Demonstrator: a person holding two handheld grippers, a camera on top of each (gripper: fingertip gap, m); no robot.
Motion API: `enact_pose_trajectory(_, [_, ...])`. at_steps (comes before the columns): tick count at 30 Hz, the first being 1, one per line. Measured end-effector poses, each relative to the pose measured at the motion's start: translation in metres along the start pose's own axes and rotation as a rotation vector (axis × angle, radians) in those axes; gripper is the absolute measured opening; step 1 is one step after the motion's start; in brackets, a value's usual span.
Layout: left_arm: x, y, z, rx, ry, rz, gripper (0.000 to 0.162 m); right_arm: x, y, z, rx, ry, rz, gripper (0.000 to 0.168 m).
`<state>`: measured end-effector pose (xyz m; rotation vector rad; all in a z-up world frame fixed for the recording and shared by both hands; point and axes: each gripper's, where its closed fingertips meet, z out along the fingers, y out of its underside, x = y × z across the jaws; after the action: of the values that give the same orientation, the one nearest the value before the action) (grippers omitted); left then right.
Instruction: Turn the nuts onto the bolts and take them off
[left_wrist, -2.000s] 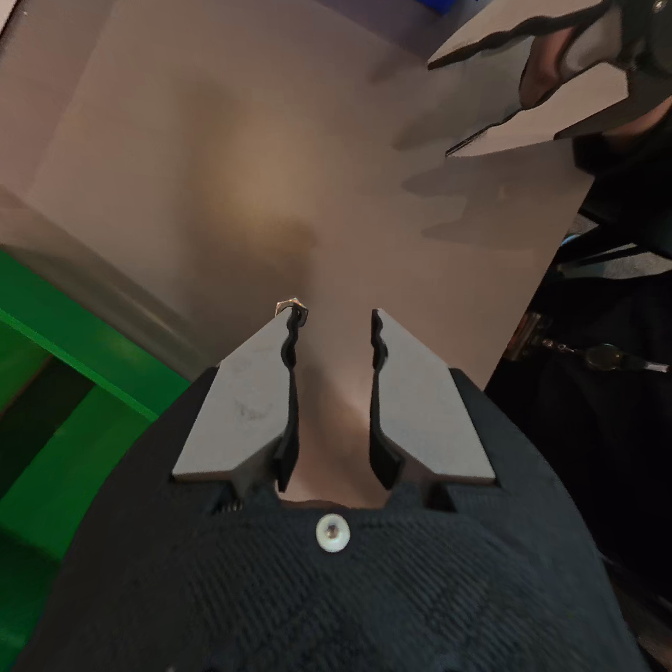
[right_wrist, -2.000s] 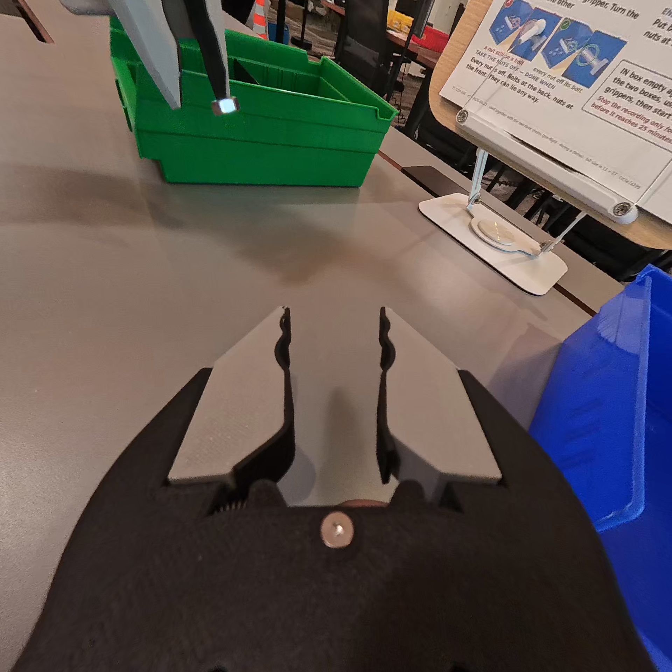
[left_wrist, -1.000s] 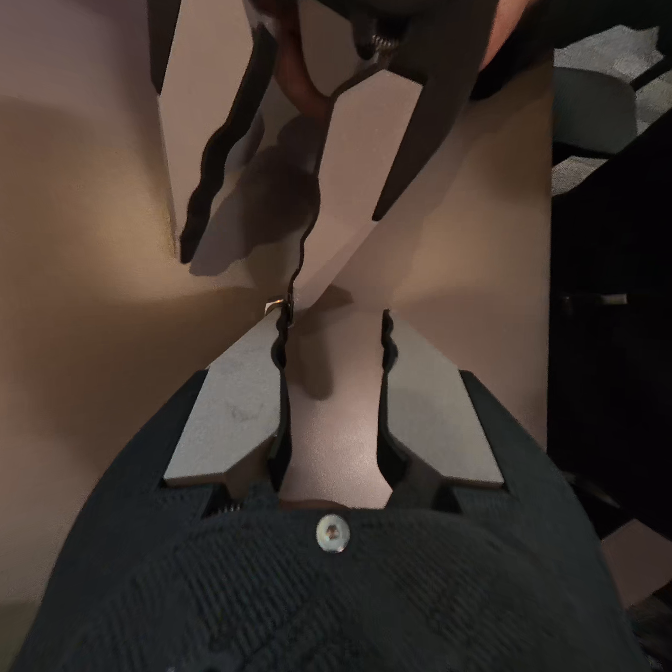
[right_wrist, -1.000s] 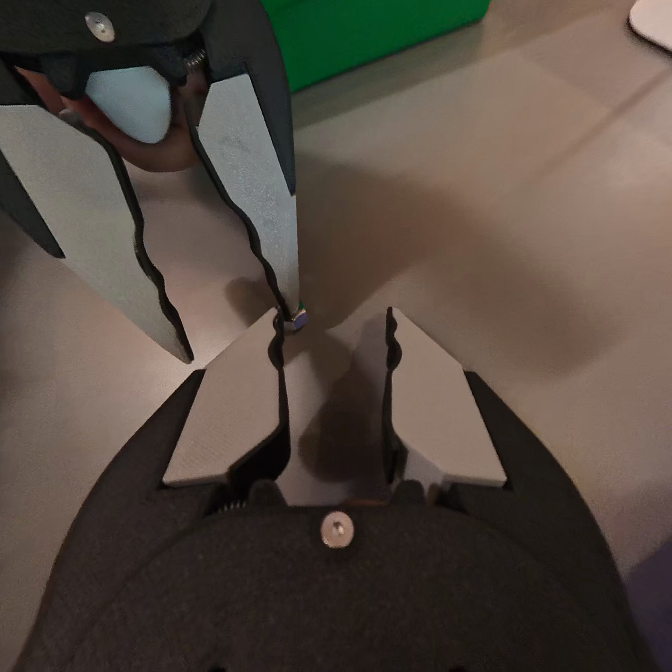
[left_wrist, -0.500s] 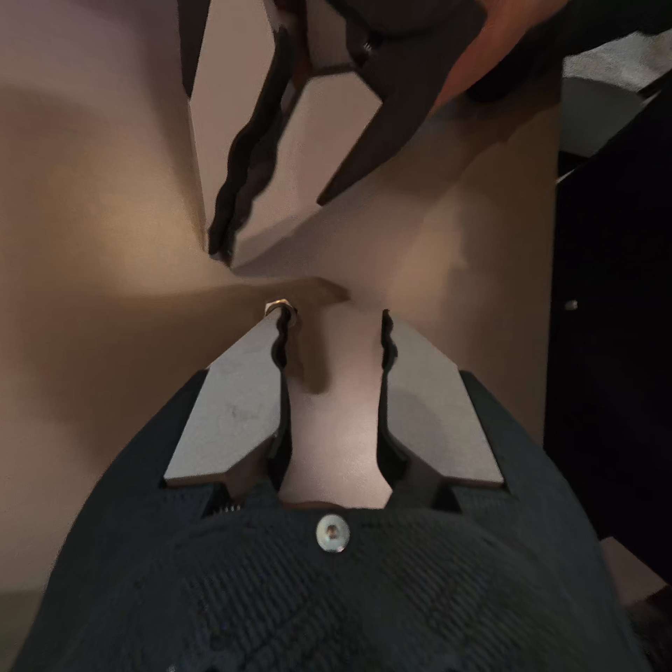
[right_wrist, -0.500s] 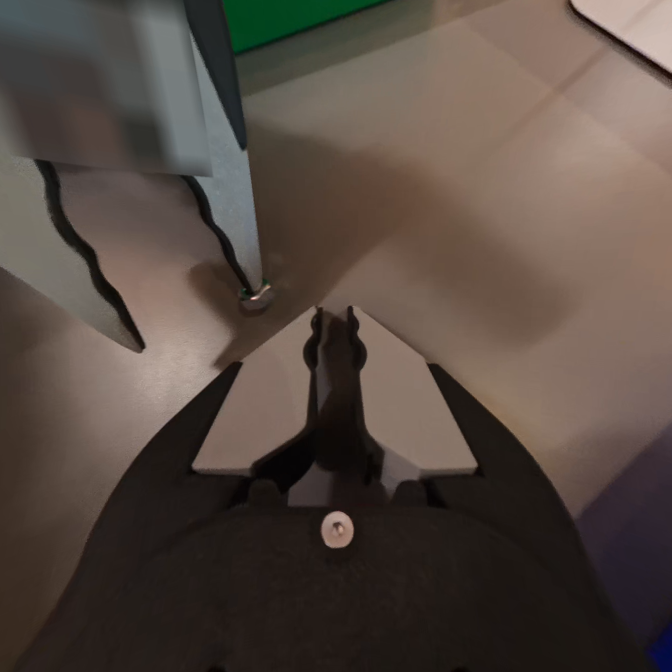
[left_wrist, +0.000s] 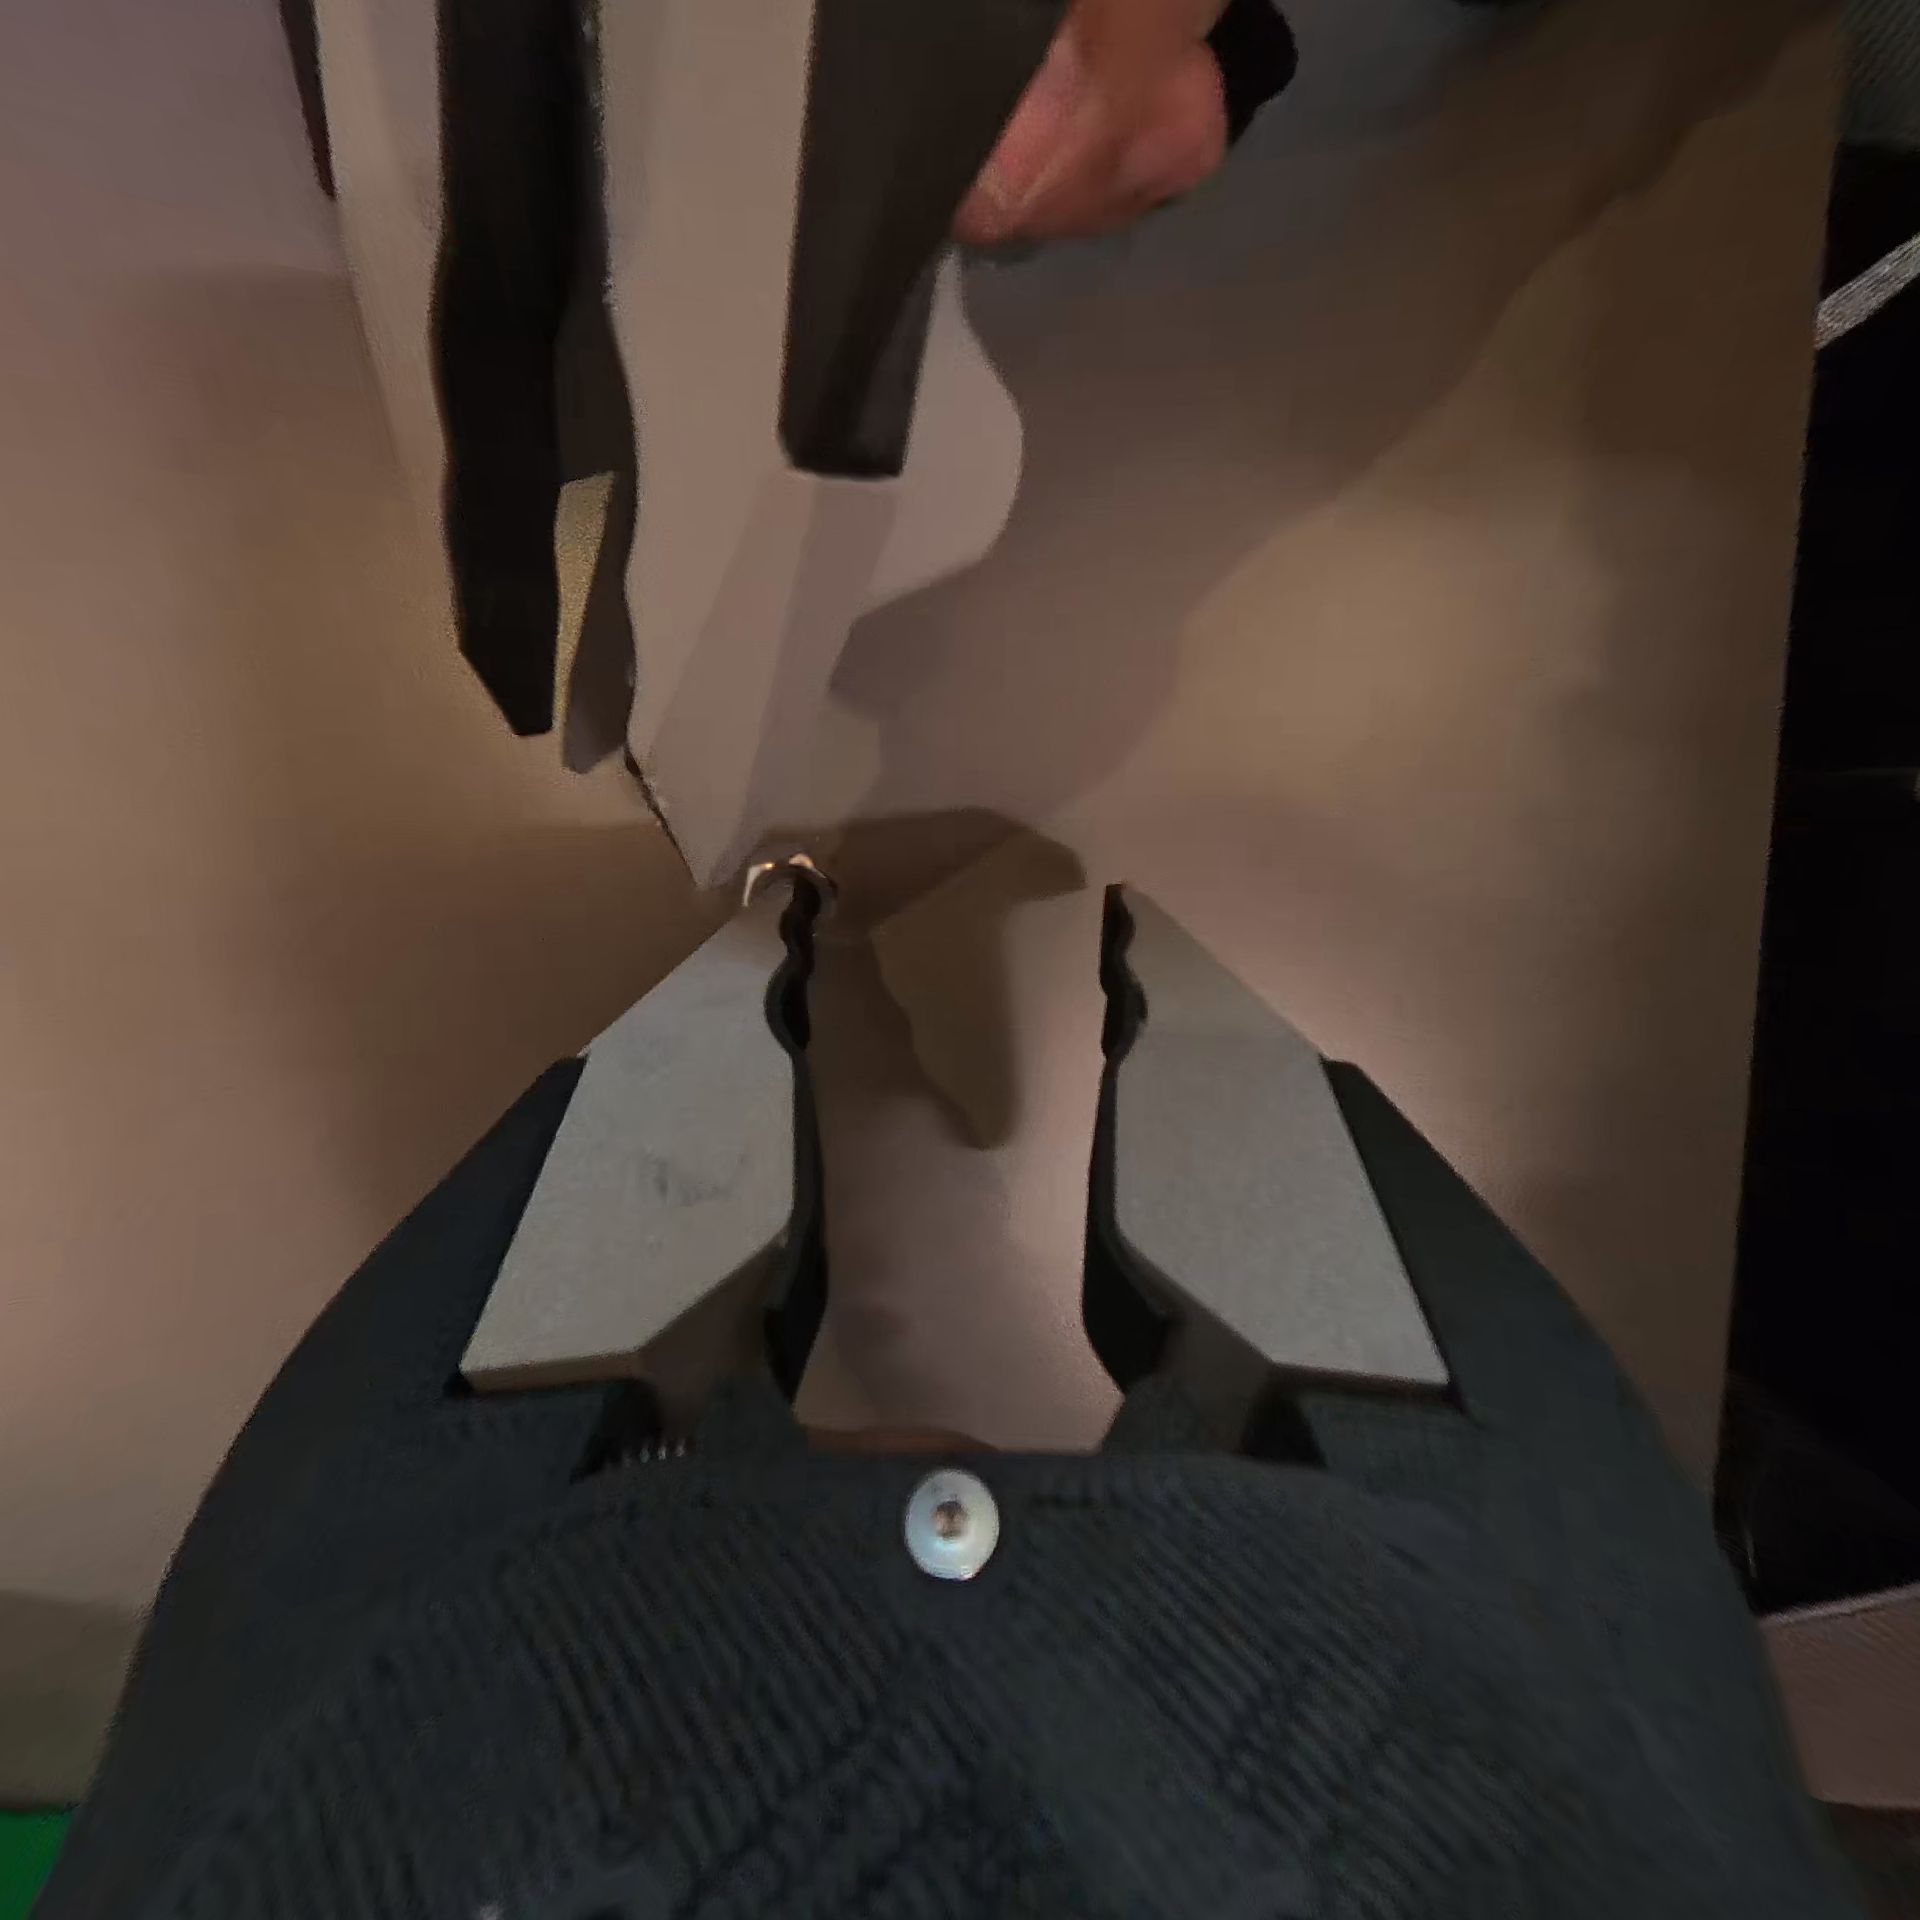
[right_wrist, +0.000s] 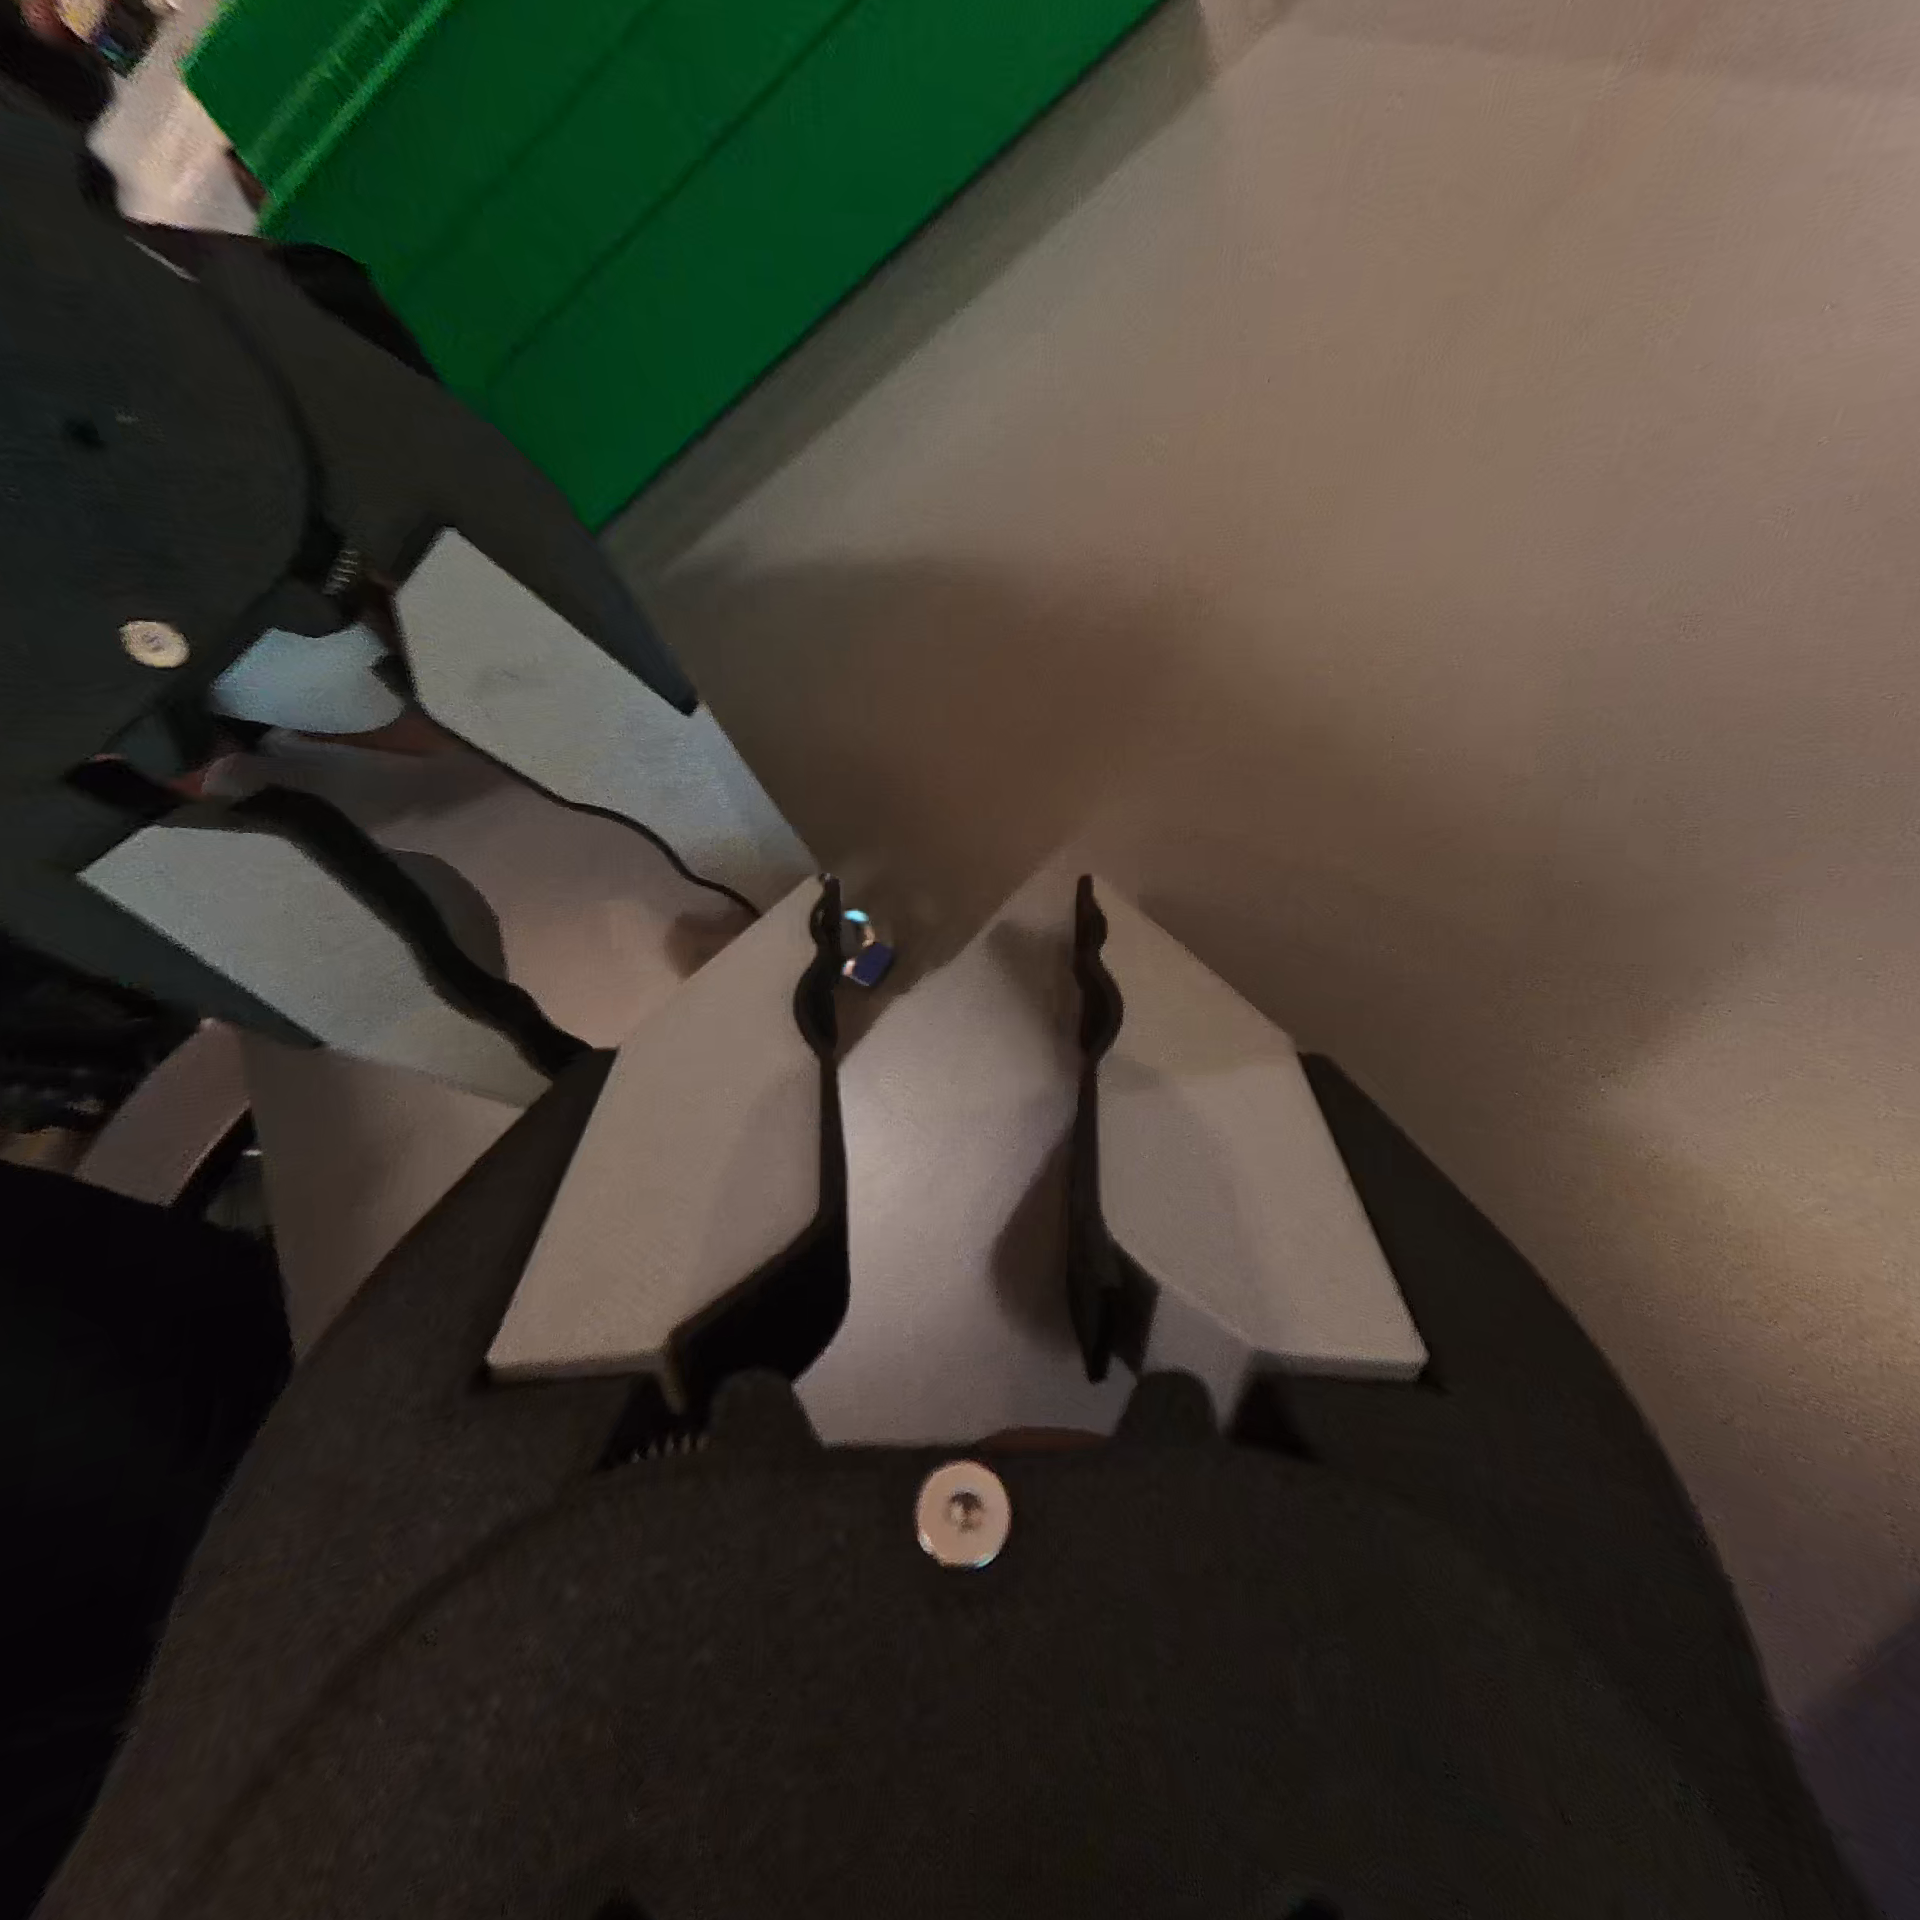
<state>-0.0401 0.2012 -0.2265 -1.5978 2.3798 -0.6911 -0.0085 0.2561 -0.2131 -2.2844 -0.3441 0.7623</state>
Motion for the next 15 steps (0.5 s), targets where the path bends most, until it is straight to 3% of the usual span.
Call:
enact_pose_trajectory(2, [0.001,0.000,0.000,-0.002,-0.007,0.015,0.054,0.001,0.005,0.004,-0.032,0.013,0.004,0.051])
enact_pose_trajectory(6, [0.002,0.002,0.001,-0.013,-0.022,0.029,0.053,-0.008,0.013,0.012,-0.089,-0.006,-0.033,0.021])
enact_pose_trajectory(9, [0.000,0.005,0.002,-0.037,-0.047,0.040,0.050,-0.014,0.019,0.014,-0.125,-0.007,-0.084,0.010])
enact_pose_trajectory(15, [-0.002,0.006,-0.004,-0.041,-0.070,0.041,0.049,-0.013,0.019,0.013,-0.125,0.026,-0.144,0.013])
